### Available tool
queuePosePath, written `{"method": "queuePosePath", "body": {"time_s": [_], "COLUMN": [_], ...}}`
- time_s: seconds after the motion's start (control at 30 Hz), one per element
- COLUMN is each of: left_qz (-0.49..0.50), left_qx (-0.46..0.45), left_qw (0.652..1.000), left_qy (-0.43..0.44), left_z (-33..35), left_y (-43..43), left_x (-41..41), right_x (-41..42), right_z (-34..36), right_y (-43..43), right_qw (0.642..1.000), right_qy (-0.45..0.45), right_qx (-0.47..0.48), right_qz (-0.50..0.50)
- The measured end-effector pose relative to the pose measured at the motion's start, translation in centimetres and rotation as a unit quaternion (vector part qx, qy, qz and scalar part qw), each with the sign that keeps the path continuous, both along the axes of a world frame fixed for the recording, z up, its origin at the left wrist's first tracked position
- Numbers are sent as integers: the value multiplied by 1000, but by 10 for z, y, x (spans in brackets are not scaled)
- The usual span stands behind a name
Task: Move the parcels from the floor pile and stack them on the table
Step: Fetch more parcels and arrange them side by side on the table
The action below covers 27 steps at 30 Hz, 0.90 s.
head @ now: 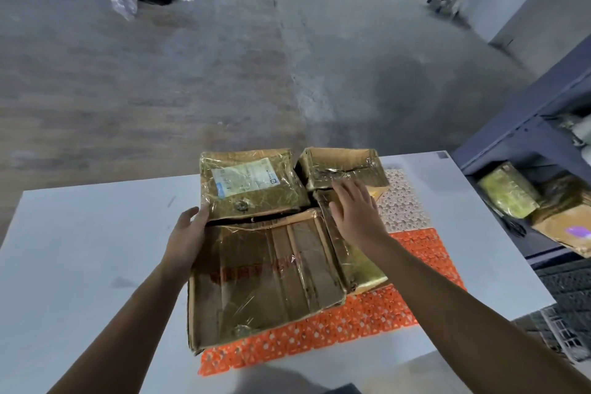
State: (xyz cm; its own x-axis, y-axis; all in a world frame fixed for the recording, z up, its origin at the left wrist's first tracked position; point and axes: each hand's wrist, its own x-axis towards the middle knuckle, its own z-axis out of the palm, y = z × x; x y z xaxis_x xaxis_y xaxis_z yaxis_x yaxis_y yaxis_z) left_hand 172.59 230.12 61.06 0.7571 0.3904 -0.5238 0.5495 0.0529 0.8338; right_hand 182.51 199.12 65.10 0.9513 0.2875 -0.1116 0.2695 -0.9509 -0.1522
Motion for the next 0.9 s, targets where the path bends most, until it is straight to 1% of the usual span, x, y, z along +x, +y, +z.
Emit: {"method": "queuePosePath", "body": {"time_s": [0.2,0.3,0.4,0.47,0.57,0.63,0.7,0.77,0.9], "left_qz": [21,22,63,83,77,76,97,123,192], "left_qx": [93,150,224,269,327,345,346,352,351], "left_qw": [995,988,973,960,942,935,933,928,916], "left_qy": [15,-5,-12,-9,-7,-9,-10,-12,-11], "left_z": [10,16,27,37,47,54,60,66,78], "left_y": [-19,-19,-20,-26,-42,-58,-76,-96,-134], "left_x": [8,4,-4,-14,-35,-51,-68,-88,-139], "right_x": [-3,-2,-2,-5,-13,-20,-29,-40,-73], "right_z": [-1,1,5,6,8,14,20,27,39], "right_y": [1,-2,-2,-3,-5,-4,-3,-2,12], "right_qw": [1000,1000,1000,999,997,994,986,975,947], "right_qy": [-20,-9,10,6,-12,-14,-30,-37,-21], "right_qx": [-7,-7,7,20,35,56,84,116,173], "right_qz": [4,11,13,25,63,94,138,185,271]}}
